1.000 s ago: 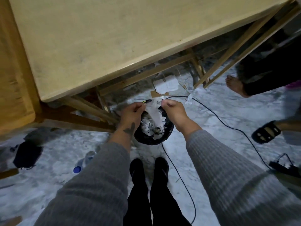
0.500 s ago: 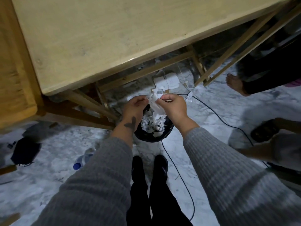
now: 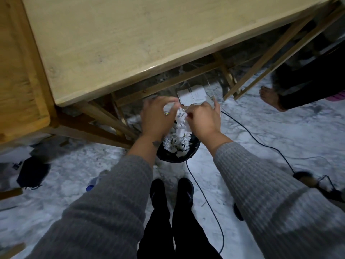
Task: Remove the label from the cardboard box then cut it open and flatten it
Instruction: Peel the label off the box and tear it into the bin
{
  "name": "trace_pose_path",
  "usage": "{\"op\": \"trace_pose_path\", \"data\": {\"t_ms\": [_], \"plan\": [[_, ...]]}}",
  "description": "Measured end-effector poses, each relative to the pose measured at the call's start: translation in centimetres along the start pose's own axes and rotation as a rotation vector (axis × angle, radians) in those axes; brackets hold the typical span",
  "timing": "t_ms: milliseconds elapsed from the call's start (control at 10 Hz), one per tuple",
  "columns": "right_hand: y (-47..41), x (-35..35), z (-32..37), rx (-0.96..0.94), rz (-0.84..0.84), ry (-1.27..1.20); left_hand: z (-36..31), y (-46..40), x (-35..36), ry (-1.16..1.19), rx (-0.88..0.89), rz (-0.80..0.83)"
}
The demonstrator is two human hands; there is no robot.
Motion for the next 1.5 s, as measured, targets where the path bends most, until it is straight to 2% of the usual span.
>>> {"op": "trace_pose_path", "data": {"t_ms": [100,200,300,500,600,700,800,1000,1200,1300,1400,1500], "plan": [[0.4,-0.8,0.5,-0.067,-0.035,0.031,-2.0,-0.7,-1.2,-0.227,0.252,0.093],[0.5,-1.8,0.5,-0.065,-0.058,-0.037,-1.7,-0.4,-1.8,-0.418,0.263,0.208],[0.8,-2.2,0.7,-0.088,-0.078,-0.095,-1.9,0.1,-1.5,-0.522,0.293,0.209],[1.6,-1.9,0.8,-0.132,-0.094,-0.180,-1.3,0.1,-1.1,-0.528,0.258,0.235],[1.9,-1.4,1.0,-0.129,-0.115,-0.270,-1.4,0.3,-0.7,-0.450,0.160,0.226],[2.2,-0.8,1.0,-0.129,-0.153,-0.315,-0.3,0.3,-0.8,-0.289,-0.087,0.187],[2.6,-0.1,-0.3,-0.037,-0.160,-0.364,2.6,0.3,-0.9,-0.114,-0.237,0.151],[2.5,1.4,-1.2,0.226,-0.060,-0.482,5.8,2.6,0.7,0.223,-0.373,-0.025],[2.0,3.7,-1.4,0.440,0.001,-0.531,6.5,2.5,2.2,0.200,-0.436,-0.071],[1.0,4.7,-4.2,0.585,-0.020,-0.487,8.8,2.9,1.8,0.085,-0.567,-0.082],[0.4,6.7,-5.8,0.570,0.040,-0.393,10.3,2.9,3.2,0.049,-0.562,-0.002],[0.3,9.1,-5.1,0.529,0.064,-0.454,10.8,2.2,6.2,0.075,-0.563,0.099]]}}
Point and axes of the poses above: each hand's wrist, its own y-axis away from the middle knuckle, its own x-axis out of the palm, z = x × y, the point moved 3 cm from there along -y, towards the middle knuckle, and after that the axes turned 13 degrees about x, right-handed, at the moved point
